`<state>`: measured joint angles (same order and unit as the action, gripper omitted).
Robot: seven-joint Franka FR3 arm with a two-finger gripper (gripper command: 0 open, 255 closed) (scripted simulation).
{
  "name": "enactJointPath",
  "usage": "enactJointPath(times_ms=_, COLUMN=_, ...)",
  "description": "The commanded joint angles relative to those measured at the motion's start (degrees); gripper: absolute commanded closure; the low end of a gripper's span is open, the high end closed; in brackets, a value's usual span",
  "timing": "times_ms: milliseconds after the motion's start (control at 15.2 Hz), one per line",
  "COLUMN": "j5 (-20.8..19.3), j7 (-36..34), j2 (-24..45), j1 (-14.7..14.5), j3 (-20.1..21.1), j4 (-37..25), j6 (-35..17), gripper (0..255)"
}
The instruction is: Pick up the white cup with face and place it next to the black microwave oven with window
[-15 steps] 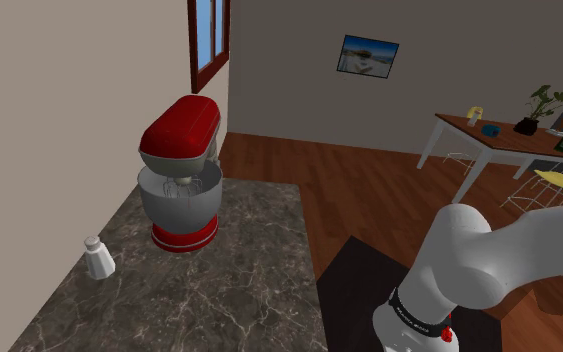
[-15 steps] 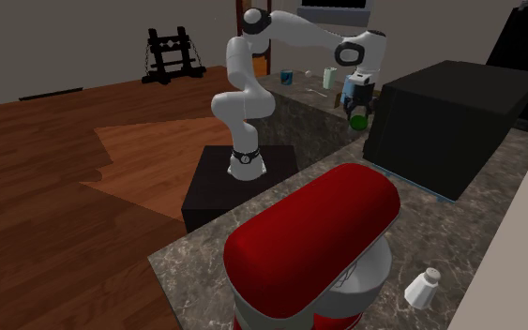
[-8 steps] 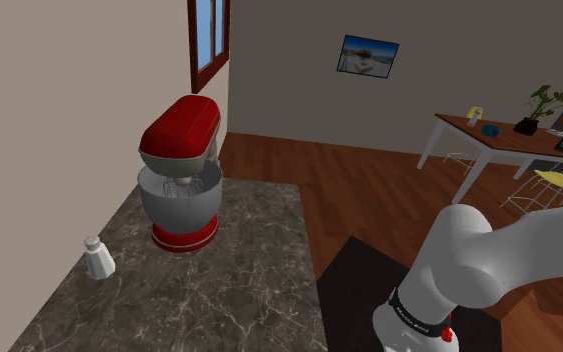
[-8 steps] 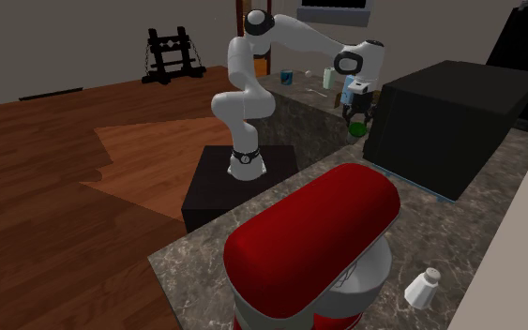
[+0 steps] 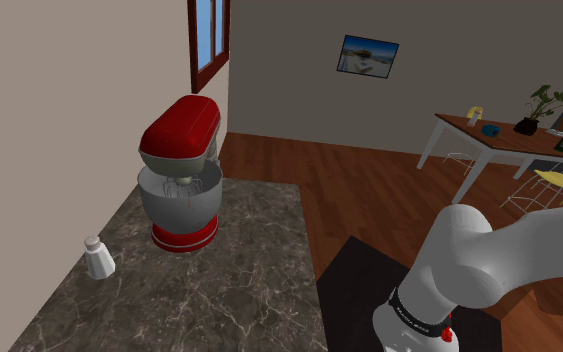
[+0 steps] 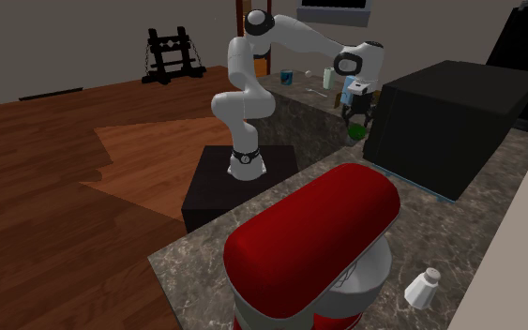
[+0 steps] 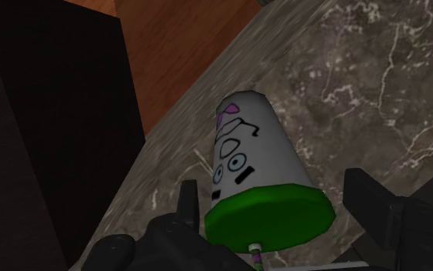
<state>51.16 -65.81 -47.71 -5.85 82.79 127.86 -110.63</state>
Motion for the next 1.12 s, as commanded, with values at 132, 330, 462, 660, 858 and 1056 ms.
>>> enactJointPath(times_ms=132, j5=0.0, j7=0.0, j2=0.0, j1=0.0, j3=0.0, j4=0.0, j6=0.0, gripper=0)
enactJointPath(times_ms=330, j5=-1.1, j7=-0.5, j2=0.1, j1=-0.7, j3=-1.7, j4=-0.8, j6=1.5, gripper=0)
enactJointPath(times_ms=462, j5=-3.1, j7=-1.3, j2=0.4, j1=-1.9, j3=-5.0, j4=-2.5, j6=4.4, gripper=0)
enactJointPath(times_ms=660, j5=-3.9, j7=-1.6, j2=0.5, j1=-2.3, j3=-6.2, j4=-3.3, j6=5.6, gripper=0)
enactJointPath(times_ms=858, j5=-3.9, j7=-1.6, j2=0.5, j1=-2.3, j3=-6.2, j4=-3.3, j6=5.6, gripper=0)
enactJointPath(times_ms=1056, j5=-3.8, j7=-1.6, j2=0.5, j1=-2.3, j3=-6.2, j4=-3.3, j6=5.6, gripper=0)
